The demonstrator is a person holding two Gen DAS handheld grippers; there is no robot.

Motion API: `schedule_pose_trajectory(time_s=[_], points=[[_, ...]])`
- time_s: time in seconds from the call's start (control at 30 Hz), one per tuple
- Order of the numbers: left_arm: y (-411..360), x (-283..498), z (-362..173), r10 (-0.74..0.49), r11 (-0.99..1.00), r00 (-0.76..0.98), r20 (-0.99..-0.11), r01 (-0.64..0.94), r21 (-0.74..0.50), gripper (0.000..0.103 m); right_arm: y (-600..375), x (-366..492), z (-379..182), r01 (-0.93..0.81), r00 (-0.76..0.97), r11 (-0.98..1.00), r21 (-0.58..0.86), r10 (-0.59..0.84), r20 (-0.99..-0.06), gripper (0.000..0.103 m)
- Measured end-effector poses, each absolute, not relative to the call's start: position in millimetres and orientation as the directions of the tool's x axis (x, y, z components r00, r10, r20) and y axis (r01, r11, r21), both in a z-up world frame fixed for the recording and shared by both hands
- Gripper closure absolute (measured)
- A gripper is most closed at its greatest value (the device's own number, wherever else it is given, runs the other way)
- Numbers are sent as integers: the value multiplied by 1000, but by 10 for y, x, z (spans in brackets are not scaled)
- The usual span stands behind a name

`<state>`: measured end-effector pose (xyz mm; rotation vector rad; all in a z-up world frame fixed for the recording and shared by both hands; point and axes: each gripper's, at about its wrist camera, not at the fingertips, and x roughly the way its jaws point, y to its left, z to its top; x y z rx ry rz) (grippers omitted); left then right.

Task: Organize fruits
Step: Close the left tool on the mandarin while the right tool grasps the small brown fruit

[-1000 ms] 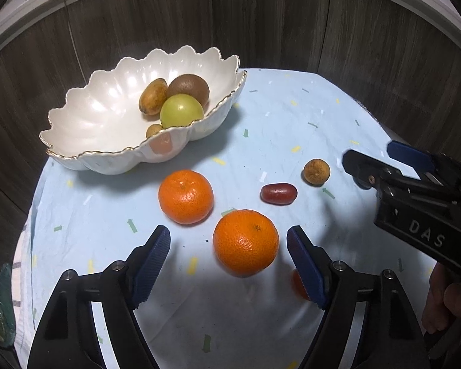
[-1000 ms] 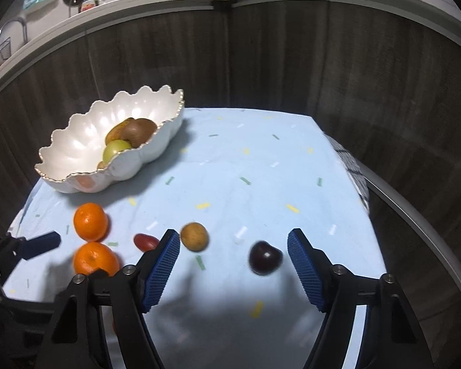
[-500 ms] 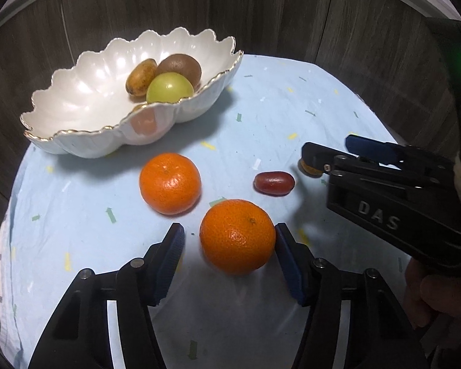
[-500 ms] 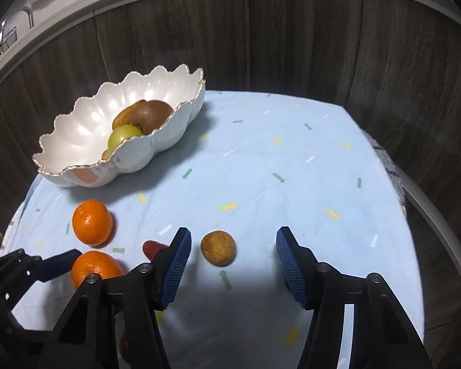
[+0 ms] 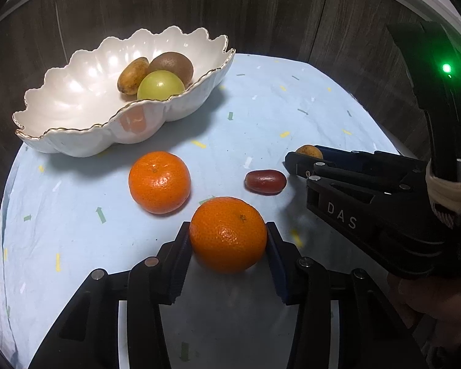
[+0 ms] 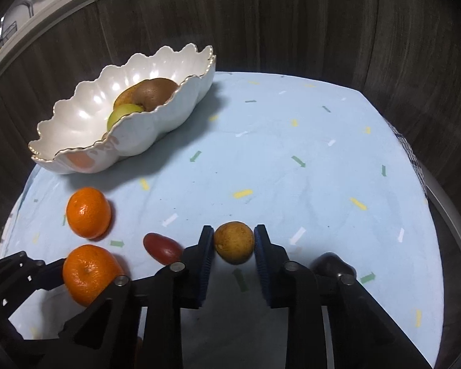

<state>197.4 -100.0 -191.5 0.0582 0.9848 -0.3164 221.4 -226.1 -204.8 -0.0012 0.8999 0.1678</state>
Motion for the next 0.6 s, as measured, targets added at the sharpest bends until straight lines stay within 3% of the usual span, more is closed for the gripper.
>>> schedule_pose_trajectory(time_s=[0.6], points=[[-906, 1913, -1627, -246, 953, 563, -789, 288, -92, 58, -2251, 2054, -1729, -136, 641, 987, 81, 150, -753, 76]])
